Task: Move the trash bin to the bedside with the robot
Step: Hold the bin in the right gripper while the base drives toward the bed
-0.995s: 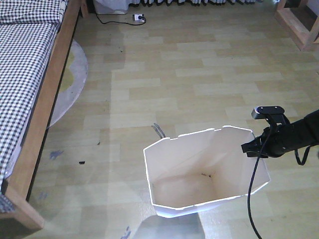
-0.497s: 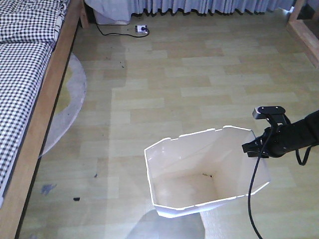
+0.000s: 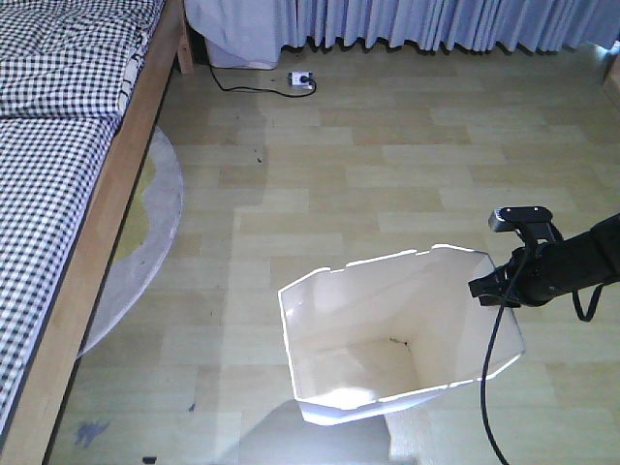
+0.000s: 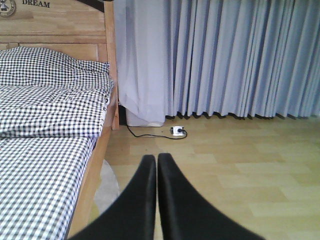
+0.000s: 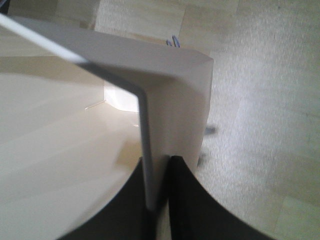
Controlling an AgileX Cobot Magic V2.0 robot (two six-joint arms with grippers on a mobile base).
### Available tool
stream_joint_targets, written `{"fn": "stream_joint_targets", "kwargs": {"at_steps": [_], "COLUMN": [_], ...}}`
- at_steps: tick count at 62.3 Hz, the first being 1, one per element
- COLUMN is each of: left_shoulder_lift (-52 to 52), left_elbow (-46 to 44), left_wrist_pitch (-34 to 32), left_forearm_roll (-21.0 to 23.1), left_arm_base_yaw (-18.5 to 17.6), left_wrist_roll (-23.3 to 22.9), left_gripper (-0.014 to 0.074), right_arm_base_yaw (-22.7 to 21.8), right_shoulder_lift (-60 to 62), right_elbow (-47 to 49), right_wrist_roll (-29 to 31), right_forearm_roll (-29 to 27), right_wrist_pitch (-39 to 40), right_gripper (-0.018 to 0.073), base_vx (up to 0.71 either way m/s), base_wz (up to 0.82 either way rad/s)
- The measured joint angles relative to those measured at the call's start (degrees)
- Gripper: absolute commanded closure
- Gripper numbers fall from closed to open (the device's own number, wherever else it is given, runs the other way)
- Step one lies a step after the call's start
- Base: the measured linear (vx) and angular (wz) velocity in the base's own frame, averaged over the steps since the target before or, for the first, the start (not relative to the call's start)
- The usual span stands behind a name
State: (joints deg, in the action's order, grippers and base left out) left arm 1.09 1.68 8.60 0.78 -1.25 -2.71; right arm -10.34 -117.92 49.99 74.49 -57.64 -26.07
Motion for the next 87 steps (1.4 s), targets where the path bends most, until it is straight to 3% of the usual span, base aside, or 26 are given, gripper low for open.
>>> {"fn": "stream_joint_targets", "kwargs": {"at_steps": [87], "left_shoulder_lift": [0.0], "left_elbow": [0.0], "left_wrist_pitch": [0.0], "left_forearm_roll": [0.0], "left_arm_base_yaw": [0.0], "left_wrist_roll": [0.0], "left_gripper": [0.0602], "right_arm_base_yaw": [0.0], "right_shoulder_lift": [0.0], "right_elbow": [0.0], "right_wrist_roll": [0.0], "right_forearm_roll": [-0.4], "right_wrist_pitch": [0.07], "right_gripper": [0.0565], "base_vx": [0.43], "base_wz": [0.03]}}
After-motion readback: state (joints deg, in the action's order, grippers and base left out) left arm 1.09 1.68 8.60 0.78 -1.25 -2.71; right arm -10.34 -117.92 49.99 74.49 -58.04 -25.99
